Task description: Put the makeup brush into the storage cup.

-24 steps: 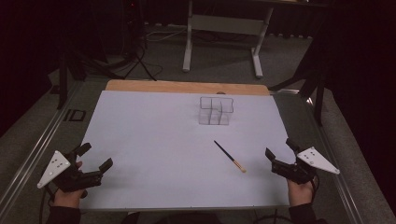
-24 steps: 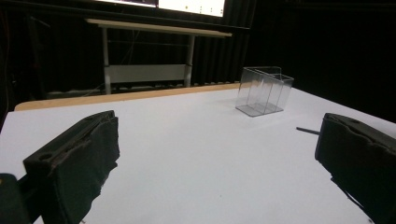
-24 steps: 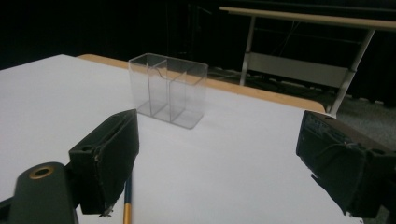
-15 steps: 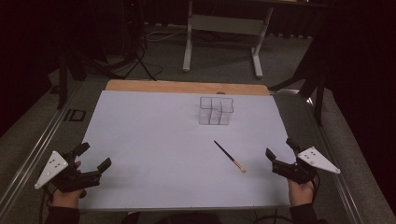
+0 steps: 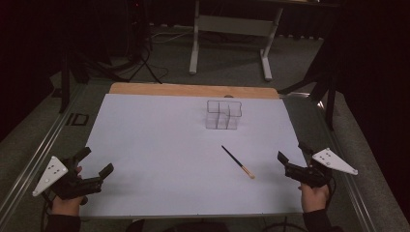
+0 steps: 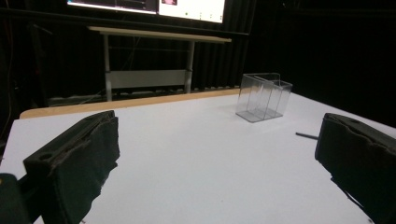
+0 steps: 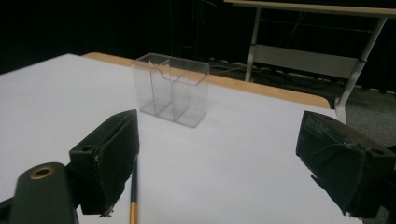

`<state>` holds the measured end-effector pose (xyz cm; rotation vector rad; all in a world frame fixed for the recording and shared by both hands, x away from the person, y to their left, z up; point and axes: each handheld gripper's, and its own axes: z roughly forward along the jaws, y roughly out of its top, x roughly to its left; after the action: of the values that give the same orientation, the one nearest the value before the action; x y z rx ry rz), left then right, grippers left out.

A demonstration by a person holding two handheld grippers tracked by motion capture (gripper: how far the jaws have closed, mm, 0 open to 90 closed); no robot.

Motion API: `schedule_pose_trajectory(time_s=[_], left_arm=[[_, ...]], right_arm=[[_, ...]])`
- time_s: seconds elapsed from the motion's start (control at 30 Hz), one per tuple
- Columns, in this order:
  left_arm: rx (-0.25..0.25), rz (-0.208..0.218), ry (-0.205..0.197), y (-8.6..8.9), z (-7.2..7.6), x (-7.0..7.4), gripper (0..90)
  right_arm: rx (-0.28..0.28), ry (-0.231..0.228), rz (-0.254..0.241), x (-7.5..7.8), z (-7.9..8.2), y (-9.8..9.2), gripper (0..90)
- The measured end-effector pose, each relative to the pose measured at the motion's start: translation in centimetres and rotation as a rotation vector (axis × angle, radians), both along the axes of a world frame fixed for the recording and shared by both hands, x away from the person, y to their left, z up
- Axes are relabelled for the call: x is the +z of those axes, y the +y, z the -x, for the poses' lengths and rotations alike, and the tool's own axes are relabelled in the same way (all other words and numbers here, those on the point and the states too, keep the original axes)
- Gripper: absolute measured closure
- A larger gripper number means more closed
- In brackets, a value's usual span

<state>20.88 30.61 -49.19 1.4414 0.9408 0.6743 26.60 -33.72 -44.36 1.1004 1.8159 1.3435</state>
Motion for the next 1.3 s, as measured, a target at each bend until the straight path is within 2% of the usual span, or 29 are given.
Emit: schedule_pose_trajectory(time_s=[0.17,0.37,0.47,0.5,0.53,0.6,0.73,0.97,1.03,1.3], left_arm=[[-0.009,-0.016,0.001,0.0,0.0,0.2,0.1],[-0.016,-0.008,0.008,-0.1,-0.1,0.2,0.1],[-0.023,-0.009,0.007,-0.3,-0.1,0.2,0.1],[-0.027,-0.009,0.008,-0.3,-0.1,0.3,0.1],[-0.027,-0.008,0.008,-0.4,-0.1,0.3,0.1],[-0.032,-0.007,0.009,-0.4,-0.1,0.3,0.1],[-0.038,-0.011,0.010,-0.5,-0.1,0.3,0.2],[-0.044,-0.011,0.009,-0.6,-0.1,0.4,0.6],[-0.043,-0.018,0.004,-0.6,-0.1,0.5,0.6],[-0.048,-0.011,0.003,-0.6,0.0,0.5,0.6]], right_arm=[[0.029,0.001,-0.009,1.2,0.1,0.5,13.3],[0.058,0.022,-0.003,2.2,-0.4,1.2,13.2],[0.085,0.032,0.003,2.7,-1.0,1.8,13.1],[0.113,0.050,0.012,3.1,-1.5,2.3,13.1],[0.113,0.050,0.012,3.1,-1.5,2.3,13.1],[0.147,0.071,0.016,3.5,-2.1,3.0,12.9],[0.188,0.082,0.025,4.0,-2.9,4.1,12.9],[0.253,0.114,0.040,4.5,-4.3,5.6,12.2],[0.291,0.127,0.057,4.7,-4.7,6.3,11.8],[0.341,0.160,0.084,4.7,-5.6,7.6,11.6]])
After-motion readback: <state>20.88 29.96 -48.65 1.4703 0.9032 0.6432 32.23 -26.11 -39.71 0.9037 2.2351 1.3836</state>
